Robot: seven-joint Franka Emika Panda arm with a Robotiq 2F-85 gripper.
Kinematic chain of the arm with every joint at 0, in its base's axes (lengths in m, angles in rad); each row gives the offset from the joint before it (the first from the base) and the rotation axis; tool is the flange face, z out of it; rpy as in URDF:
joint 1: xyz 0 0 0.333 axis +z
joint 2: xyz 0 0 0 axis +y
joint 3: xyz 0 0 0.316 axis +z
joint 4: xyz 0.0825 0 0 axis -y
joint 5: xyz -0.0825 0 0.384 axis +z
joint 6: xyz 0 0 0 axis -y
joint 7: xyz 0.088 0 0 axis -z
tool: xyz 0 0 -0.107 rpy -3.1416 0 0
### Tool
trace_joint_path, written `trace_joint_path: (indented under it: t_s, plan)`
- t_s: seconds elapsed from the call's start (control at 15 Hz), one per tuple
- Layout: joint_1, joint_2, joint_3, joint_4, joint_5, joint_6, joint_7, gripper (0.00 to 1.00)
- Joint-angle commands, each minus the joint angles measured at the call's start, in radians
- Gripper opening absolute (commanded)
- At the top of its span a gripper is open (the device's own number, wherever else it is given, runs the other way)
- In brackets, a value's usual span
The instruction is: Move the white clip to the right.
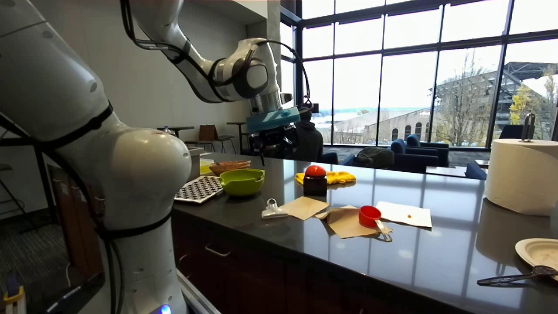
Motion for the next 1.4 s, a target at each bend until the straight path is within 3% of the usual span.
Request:
trace_joint_path:
  t_s: [0.0, 0.27, 0.67, 0.87, 1.2, 1.33]
  plan:
    - [0.065, 0.057, -0.026, 0.001, 0.027, 0.048, -0.128, 1.0]
    - [0.084, 0.086, -0.032, 0.002, 0.045, 0.045, -0.226, 1.0]
    - [0.101, 0.153, -0.072, 0.002, 0.158, 0.075, -0.397, 1.0]
    - [0.058, 0.149, -0.03, 0.002, 0.147, 0.053, -0.375, 1.0]
    - [0.056, 0.162, -0.029, 0.003, 0.147, 0.054, -0.378, 1.0]
    - [0.075, 0.187, -0.038, 0.003, 0.171, 0.104, -0.4, 1.0]
